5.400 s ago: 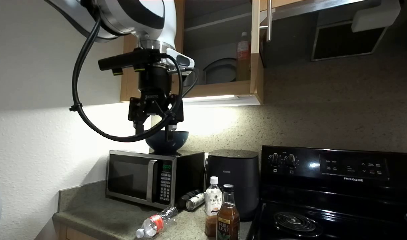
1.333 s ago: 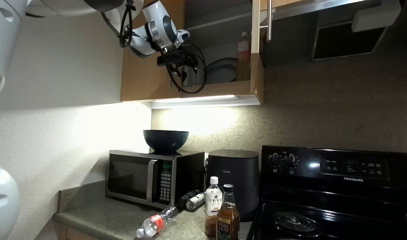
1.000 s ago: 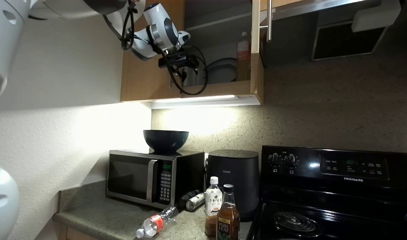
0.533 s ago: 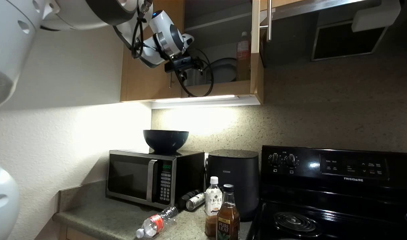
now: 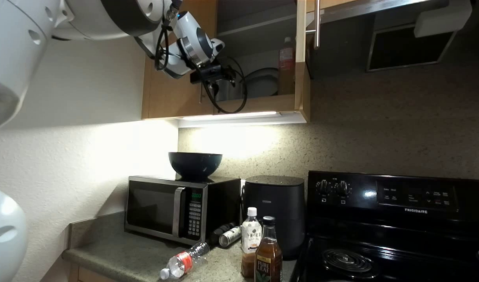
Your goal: Pick up the box from the cabinet and put it on the counter
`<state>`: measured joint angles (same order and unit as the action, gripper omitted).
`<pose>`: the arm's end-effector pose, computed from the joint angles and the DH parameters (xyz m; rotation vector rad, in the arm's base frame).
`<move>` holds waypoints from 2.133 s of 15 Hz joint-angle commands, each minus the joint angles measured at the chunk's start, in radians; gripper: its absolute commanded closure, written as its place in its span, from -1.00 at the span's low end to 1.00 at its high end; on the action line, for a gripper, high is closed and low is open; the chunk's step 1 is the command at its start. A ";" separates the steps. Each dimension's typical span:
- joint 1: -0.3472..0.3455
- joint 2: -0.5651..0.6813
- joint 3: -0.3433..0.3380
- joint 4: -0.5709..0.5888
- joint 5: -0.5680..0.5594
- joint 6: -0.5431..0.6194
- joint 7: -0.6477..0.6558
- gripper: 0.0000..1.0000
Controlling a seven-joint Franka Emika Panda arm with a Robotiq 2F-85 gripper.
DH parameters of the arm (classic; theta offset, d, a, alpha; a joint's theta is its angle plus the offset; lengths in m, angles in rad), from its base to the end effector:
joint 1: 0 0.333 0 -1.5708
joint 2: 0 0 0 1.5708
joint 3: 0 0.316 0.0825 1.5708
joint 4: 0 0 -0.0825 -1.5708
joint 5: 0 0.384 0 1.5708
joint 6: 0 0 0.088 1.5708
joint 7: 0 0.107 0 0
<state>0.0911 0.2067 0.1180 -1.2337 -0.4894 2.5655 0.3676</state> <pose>0.6366 0.1296 0.7895 2.5144 0.0868 1.6931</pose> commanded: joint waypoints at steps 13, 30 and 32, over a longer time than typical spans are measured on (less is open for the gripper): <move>0.044 -0.026 -0.034 0.020 -0.024 -0.078 0.091 -1.00; 0.077 0.018 -0.054 0.113 0.016 -0.160 0.145 -1.00; 0.068 0.030 -0.054 0.118 0.049 -0.169 0.140 -1.00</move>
<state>0.1680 0.2263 0.0622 -1.1264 -0.4764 2.4254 0.4955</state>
